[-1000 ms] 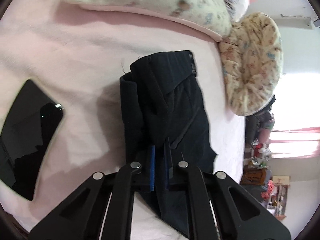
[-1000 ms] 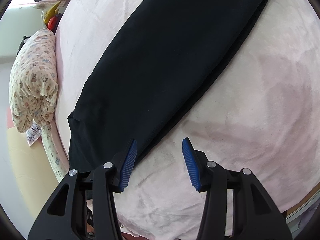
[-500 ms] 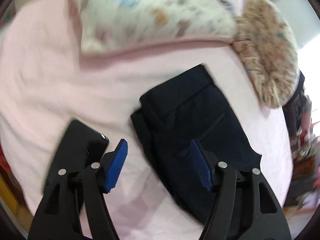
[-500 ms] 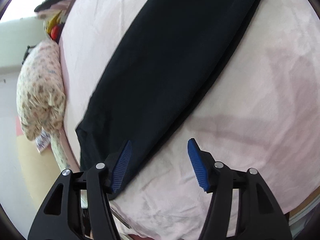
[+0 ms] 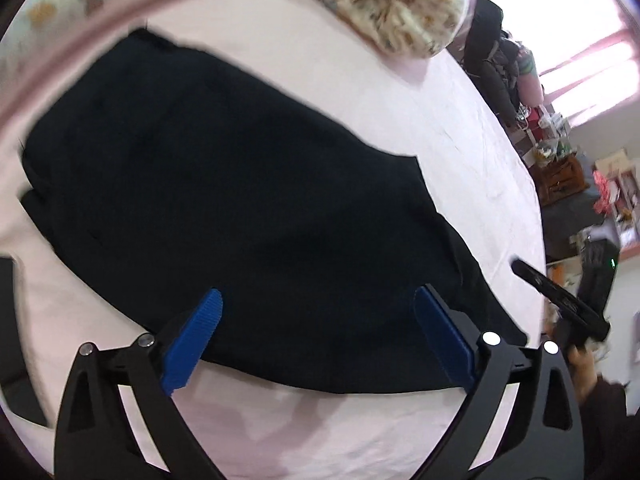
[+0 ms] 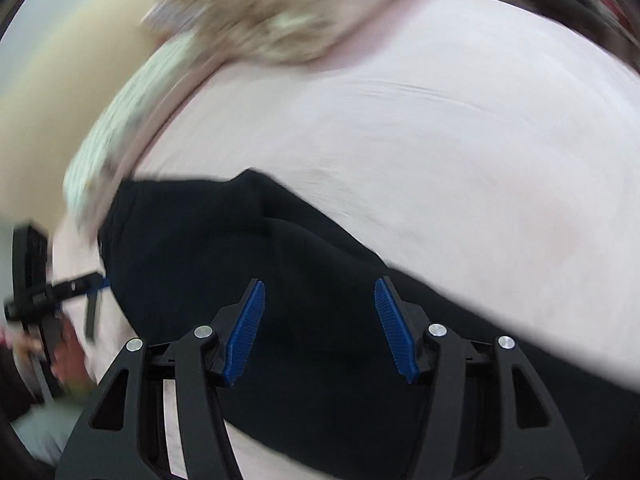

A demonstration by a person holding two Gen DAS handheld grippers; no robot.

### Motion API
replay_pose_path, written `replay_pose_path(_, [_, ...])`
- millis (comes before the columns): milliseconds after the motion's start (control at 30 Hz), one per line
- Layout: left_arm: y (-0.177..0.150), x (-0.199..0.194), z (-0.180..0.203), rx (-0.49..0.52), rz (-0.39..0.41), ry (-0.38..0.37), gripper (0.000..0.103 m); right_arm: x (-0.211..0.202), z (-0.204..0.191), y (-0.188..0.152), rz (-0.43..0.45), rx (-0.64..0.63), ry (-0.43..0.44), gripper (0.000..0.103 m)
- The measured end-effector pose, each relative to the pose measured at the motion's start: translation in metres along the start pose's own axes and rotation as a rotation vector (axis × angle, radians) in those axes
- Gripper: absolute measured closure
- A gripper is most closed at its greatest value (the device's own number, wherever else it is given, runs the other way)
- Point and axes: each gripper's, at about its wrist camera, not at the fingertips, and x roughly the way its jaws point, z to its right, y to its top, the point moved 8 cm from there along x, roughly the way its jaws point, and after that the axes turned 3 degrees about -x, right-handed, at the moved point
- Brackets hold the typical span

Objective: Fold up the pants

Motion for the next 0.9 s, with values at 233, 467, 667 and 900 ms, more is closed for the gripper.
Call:
replay_pose_path(233, [-0.01,0.032,-0.025,-0.057,-0.071,0.011,0.004,0.067,-0.023,0.033,-0.206,-0.234,0.086,0.052])
replay_pose_path(467, [-0.011,0.033,-0.035,-0.12,-0.043,-0.027,0.004,0.101,-0.026,0.023,-0.35,-0.342,0.068,0.08])
replay_pose_path(667, [-0.005,0.036,-0.036,-0.183,-0.03,-0.034,0.003,0.083,0.01,0.039,-0.244,-0.111,0.126,0.099])
replay_pose_path(900, [-0.005,0.038,-0.038,-0.229,-0.001,-0.037,0.002,0.103,0.02,0.021,-0.275,0.088,0.142,0.098])
